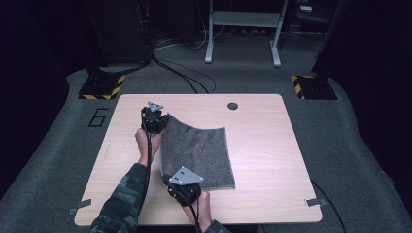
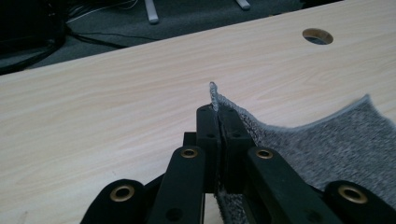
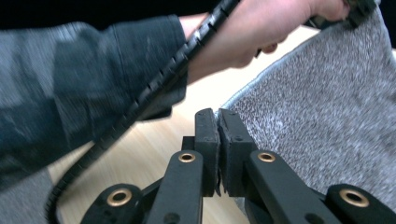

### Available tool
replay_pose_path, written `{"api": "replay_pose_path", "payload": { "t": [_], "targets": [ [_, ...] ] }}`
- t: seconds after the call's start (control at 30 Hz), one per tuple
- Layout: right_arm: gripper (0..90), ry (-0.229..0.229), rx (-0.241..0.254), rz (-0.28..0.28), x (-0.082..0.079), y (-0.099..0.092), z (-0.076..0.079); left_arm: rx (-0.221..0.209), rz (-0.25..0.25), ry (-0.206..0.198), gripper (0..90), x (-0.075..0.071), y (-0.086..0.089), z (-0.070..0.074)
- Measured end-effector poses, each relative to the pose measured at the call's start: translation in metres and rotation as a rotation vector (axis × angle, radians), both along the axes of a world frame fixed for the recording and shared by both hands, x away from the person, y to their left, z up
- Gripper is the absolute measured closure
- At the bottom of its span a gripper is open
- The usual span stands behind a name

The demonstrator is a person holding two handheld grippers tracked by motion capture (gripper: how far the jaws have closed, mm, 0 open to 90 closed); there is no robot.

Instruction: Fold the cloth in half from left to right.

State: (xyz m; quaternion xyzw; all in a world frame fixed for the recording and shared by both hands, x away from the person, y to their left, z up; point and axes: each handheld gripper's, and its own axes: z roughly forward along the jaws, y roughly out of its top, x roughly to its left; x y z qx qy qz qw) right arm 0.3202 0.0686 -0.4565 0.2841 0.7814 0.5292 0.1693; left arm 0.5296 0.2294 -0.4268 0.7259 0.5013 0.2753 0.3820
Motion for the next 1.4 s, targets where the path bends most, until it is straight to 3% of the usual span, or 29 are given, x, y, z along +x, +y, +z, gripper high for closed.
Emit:
{"api": "replay_pose_path", "payload": {
  "t": [0.2,0.3,0.57,0.87,1.23,1.4],
  "targets": [
    [87.0,-0.042,0.067,0.014,-0.002,0.001,0.027,0.031,-0.009,-0.021,88.1,0.000,-0.004,0.025],
    [87.0,-0.056,0.081,-0.004,-0.003,-0.006,0.030,0.055,-0.033,-0.021,88.1,0.004,-0.014,0.027],
    [86.8,-0.009,0.060,-0.093,0.000,-0.045,0.012,0.056,-0.096,-0.023,88.1,0.015,-0.056,0.014],
    [86.7,0.031,0.024,-0.152,0.002,-0.073,-0.004,0.072,-0.160,-0.012,88.1,0.022,-0.097,-0.002],
    [86.4,0.117,-0.020,-0.205,0.011,-0.094,-0.030,0.098,-0.180,0.055,88.0,0.034,-0.120,-0.029],
    [86.3,0.146,-0.049,-0.221,0.013,-0.101,-0.040,0.088,-0.180,0.083,88.0,0.039,-0.129,-0.041]
  ]
}}
